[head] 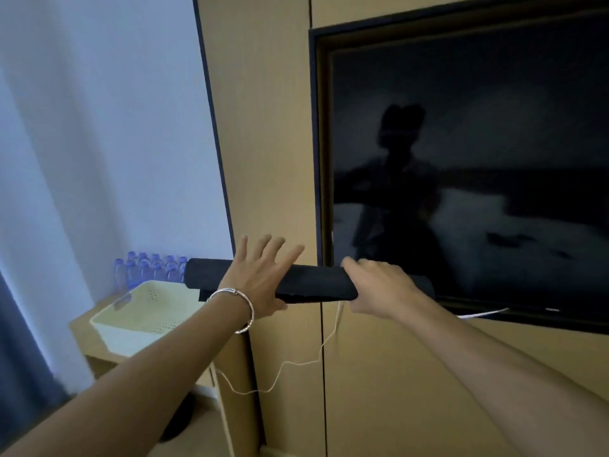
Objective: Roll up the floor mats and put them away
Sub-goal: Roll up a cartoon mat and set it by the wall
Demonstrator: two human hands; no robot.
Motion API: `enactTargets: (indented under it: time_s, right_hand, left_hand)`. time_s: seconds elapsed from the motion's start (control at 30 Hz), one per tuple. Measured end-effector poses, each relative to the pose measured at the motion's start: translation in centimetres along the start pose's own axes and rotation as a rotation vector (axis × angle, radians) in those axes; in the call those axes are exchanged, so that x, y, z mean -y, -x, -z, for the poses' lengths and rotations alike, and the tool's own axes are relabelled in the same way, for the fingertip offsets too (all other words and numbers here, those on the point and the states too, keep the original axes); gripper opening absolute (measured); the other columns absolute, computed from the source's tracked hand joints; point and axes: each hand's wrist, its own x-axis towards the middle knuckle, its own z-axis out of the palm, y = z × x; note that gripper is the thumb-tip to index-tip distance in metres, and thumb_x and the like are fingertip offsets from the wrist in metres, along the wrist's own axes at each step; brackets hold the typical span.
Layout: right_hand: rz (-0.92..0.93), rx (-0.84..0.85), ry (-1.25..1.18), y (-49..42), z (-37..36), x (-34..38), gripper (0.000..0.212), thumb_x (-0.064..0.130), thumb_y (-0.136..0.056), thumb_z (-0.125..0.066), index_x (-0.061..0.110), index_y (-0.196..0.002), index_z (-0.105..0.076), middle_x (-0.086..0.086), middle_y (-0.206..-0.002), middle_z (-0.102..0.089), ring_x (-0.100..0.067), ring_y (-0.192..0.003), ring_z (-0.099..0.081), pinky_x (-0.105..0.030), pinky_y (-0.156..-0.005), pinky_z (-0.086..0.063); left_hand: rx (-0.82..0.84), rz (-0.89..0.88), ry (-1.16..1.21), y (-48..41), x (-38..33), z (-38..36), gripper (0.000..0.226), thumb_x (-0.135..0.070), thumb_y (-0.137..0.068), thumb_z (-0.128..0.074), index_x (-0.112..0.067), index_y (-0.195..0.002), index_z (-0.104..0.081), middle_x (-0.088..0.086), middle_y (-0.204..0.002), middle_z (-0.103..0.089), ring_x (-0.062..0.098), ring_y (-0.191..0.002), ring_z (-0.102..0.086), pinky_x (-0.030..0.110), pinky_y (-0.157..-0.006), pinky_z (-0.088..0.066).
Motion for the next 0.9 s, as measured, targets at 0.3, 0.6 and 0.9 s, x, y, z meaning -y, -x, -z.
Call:
enactTargets:
  time_s: [0.3, 0.6, 0.9]
  right_hand:
    - [-0.010, 0.181, 0.026, -0.5, -7.4, -1.7, 0.038, 0.026, -0.080, -0.065, 0.021, -0.109, -0.042, -0.001, -0.108, -0.059, -0.024, -0.092, -0.058, -0.032, -0.063, -0.039]
    - [-0.066, 0.519, -0.081, -5.9, -16.3, -2.1, 0.033, 0.024, -0.074, -0.064, 0.023, -0.101, -0.044, 0.004, -0.089, -0.054, -0.018, -0.074, -0.053, -0.027, -0.050, -0.034]
    - [-0.101, 0.658, -0.173, -5.5, -31.6, -4.4, 0.036, 0.022, -0.074, -0.062, 0.022, -0.106, -0.045, 0.002, -0.092, -0.055, -0.019, -0.075, -0.056, -0.032, -0.060, -0.043]
  left_hand:
    - [0.161, -0.137, 0.166, -1.2, -3.3, -10.6, 0.084, -0.054, -0.082, -0.053, -0.030, -0.146, -0.005, 0.003, -0.131, -0.047, 0.025, -0.115, -0.048, 0.042, -0.101, -0.038]
    - [0.236, -0.225, 0.256, -4.1, -4.3, -23.1, 0.076, -0.036, -0.082, -0.056, -0.026, -0.143, -0.011, 0.005, -0.122, -0.047, 0.025, -0.102, -0.053, 0.040, -0.084, -0.048]
    - [0.551, -0.452, 0.386, -5.2, -9.2, -36.2, 0.073, -0.041, -0.092, -0.051, -0.023, -0.148, -0.007, 0.006, -0.130, -0.043, 0.026, -0.115, -0.047, 0.037, -0.089, -0.044]
